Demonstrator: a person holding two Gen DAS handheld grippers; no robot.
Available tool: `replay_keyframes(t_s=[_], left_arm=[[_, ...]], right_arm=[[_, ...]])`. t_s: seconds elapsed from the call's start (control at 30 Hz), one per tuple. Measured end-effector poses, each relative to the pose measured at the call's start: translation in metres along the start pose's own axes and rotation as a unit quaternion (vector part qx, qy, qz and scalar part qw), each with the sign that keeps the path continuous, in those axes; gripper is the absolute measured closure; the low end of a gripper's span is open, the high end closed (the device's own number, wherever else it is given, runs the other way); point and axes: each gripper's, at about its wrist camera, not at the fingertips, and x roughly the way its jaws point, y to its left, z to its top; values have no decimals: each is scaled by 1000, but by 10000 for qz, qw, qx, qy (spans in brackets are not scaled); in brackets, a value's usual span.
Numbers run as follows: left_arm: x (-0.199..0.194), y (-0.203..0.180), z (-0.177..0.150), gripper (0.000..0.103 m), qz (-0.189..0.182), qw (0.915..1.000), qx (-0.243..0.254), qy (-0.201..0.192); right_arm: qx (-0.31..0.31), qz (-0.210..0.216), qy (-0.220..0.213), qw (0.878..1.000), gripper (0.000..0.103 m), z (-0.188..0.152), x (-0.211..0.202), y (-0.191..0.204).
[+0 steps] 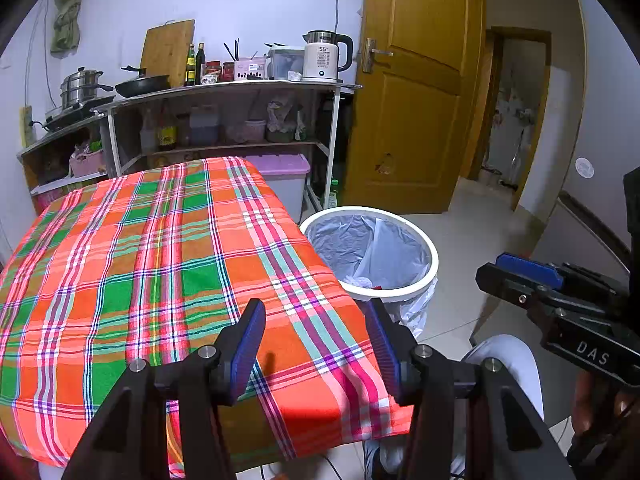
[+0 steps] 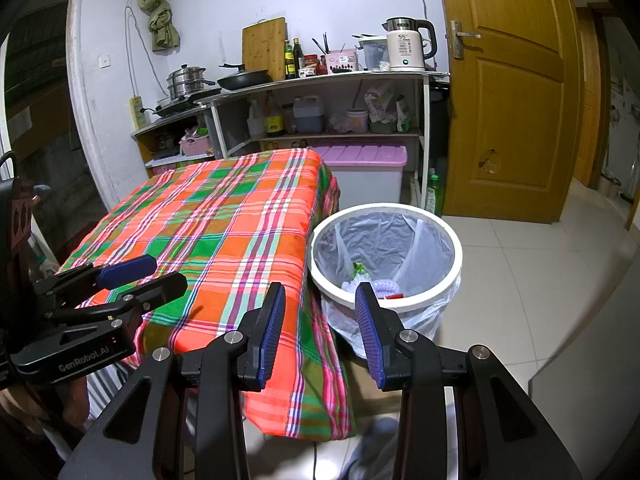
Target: Collect trash
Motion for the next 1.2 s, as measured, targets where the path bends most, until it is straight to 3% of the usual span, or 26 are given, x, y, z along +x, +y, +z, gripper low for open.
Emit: replay_keyframes(t_s=[1.2], left_arm=[[1, -3, -3, 52, 57, 10000, -10, -39]], right_arm=[[-15, -18, 81, 10000, 65, -6, 10, -2]])
